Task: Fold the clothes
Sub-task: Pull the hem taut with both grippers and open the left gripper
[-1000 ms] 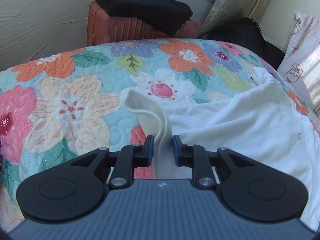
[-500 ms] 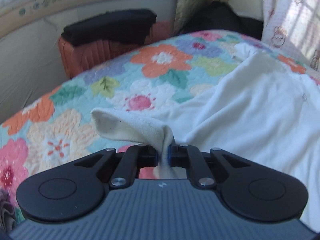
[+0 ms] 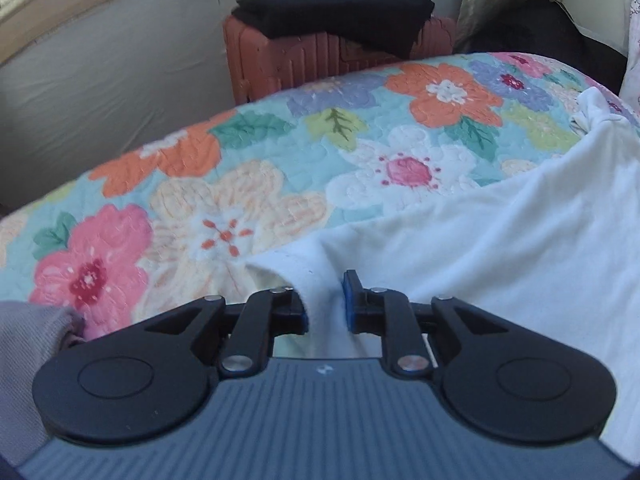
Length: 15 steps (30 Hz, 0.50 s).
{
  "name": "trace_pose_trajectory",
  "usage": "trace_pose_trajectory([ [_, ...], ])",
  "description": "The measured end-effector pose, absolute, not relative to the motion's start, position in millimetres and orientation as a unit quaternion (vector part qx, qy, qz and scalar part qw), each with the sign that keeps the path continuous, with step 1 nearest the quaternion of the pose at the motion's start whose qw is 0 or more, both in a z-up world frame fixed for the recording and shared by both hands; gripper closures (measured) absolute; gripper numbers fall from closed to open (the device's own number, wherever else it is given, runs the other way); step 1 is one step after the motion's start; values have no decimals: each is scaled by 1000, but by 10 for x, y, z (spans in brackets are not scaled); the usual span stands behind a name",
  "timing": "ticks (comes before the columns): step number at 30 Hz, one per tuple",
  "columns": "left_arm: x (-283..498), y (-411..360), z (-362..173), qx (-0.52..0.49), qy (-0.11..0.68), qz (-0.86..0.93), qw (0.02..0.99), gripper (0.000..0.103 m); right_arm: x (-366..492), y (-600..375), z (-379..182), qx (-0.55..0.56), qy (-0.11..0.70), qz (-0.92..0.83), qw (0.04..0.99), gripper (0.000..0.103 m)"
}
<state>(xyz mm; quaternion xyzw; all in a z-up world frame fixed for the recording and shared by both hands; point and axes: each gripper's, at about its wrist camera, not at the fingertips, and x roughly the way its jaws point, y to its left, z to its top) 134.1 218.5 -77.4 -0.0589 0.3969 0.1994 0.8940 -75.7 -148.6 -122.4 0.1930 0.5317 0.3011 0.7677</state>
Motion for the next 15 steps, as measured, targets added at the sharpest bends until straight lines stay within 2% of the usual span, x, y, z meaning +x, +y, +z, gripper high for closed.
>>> trace_pose_trajectory([
  [3, 1344, 2323, -811, -73, 412, 211, 884, 81, -788, -1369, -1256, 132, 536, 301, 778, 93],
  [6, 1361, 2303, -852, -62, 440, 202, 873, 78, -764, -1388, -1260, 132, 540, 308, 772, 90],
  [9, 1315, 2116, -708, -34, 411, 199, 889, 70, -781, -1393, -1232, 111, 544, 321, 767, 88],
  [13, 1153, 1777, -381, -13, 341, 164, 926, 55, -782, -1695, -1062, 113, 531, 321, 776, 72],
  [15, 1048, 1560, -228, -8, 307, 135, 942, 52, -779, -1925, -938, 122, 511, 309, 793, 65],
])
